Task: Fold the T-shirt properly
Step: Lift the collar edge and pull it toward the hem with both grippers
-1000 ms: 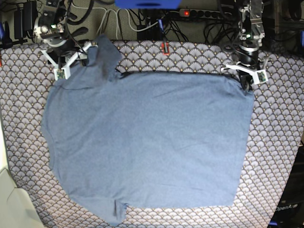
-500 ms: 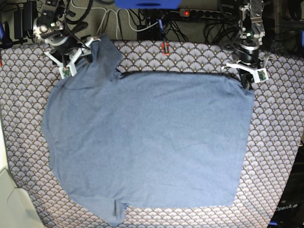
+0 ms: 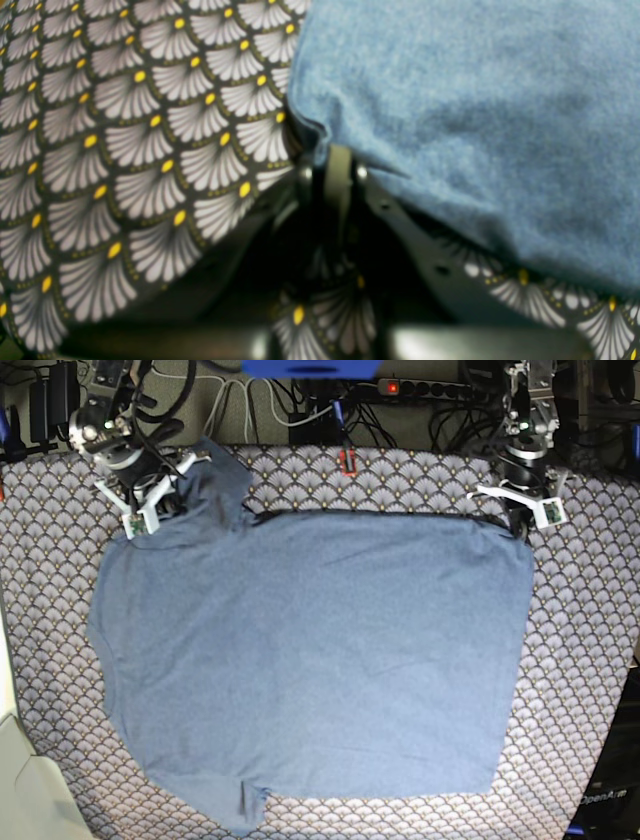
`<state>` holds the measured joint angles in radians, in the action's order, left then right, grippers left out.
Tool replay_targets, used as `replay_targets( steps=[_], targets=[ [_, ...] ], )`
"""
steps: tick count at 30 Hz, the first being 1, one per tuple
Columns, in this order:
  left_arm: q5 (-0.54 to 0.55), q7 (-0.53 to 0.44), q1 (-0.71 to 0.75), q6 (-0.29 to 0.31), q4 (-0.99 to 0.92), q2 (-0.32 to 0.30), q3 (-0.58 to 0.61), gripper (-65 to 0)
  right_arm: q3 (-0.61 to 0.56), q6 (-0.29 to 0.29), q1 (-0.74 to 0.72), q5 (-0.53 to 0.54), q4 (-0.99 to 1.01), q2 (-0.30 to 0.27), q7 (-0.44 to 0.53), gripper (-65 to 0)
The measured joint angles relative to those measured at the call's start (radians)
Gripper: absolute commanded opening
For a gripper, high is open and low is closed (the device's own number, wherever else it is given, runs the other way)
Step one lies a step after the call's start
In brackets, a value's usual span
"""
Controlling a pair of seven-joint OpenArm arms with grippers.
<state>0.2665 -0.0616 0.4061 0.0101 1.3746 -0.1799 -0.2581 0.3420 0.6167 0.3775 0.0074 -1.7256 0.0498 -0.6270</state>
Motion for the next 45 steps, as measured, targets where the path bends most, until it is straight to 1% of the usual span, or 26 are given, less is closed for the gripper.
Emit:
replay_targets(
  steps=[6,10,15,18,21,26,28,29,32,34,36,40,42,45],
  targets=[
    [0.000,0.023,0.032,-0.003,0.047,0.000,0.000,-64.7,-0.003,0.005,0.000,0.003,-0.008,-0.016,-0.005,-65.0],
    [0.000,0.023,0.029,-0.006,0.084,-0.006,0.000,-64.7,-0.009,0.016,0.010,-0.025,-0.074,-0.023,-0.068,-65.0],
    [-0.008,0.024,0.026,-0.006,0.090,-0.006,0.000,-64.7,-0.009,0.016,-0.013,-0.026,-0.145,-0.047,-0.069,-65.0],
    [-0.007,0.036,0.004,-0.006,0.089,-0.021,0.000,-64.7,-0.010,0.016,-0.031,-0.023,-0.154,-0.063,-0.061,-65.0],
    [-0.007,0.021,-0.035,-0.004,0.092,-0.032,-0.001,-64.7,-0.010,0.018,-0.051,-0.024,-0.152,-0.090,-0.073,-65.0],
    [-0.010,0.030,-0.068,-0.002,0.083,-0.037,0.000,-64.7,-0.013,0.019,-0.109,-0.023,-0.150,-0.097,-0.072,-65.0],
    [-0.011,0.034,-0.095,-0.006,0.079,-0.039,0.000,-64.7,-0.016,0.019,-0.129,-0.024,-0.149,-0.112,-0.072,-65.0],
    [-0.010,0.053,-0.113,-0.006,0.079,-0.039,0.000,-64.7,-0.016,0.019,-0.139,-0.027,-0.148,-0.117,-0.073,-65.0],
    [-0.010,0.149,-0.161,0.005,0.079,-0.035,-0.019,-64.7,-0.018,0.019,-0.184,-0.023,-0.127,-0.120,-0.077,-65.0],
    [-0.011,0.189,-0.188,-0.006,0.079,-0.033,-0.039,-64.7,-0.019,0.020,-0.219,-0.022,-0.099,-0.131,-0.079,-65.0],
    [-0.011,0.196,-0.214,-0.008,0.078,-0.034,-0.042,-64.7,-0.019,0.019,-0.248,-0.020,-0.067,-0.154,-0.071,-65.0],
    [-0.015,0.209,-0.257,-0.003,0.078,-0.036,-0.041,-64.7,-0.018,0.023,-0.314,-0.027,0.003,-0.161,-0.079,-65.0],
    [-0.014,0.211,-0.269,-0.003,0.078,-0.036,-0.041,-64.7,-0.021,0.023,-0.351,-0.026,0.027,-0.175,-0.080,-65.0],
    [-0.014,0.288,-0.295,-0.004,0.078,-0.037,-0.042,-64.7,-0.047,0.023,-0.408,-0.027,0.070,-0.208,-0.078,-65.0]
  ],
)
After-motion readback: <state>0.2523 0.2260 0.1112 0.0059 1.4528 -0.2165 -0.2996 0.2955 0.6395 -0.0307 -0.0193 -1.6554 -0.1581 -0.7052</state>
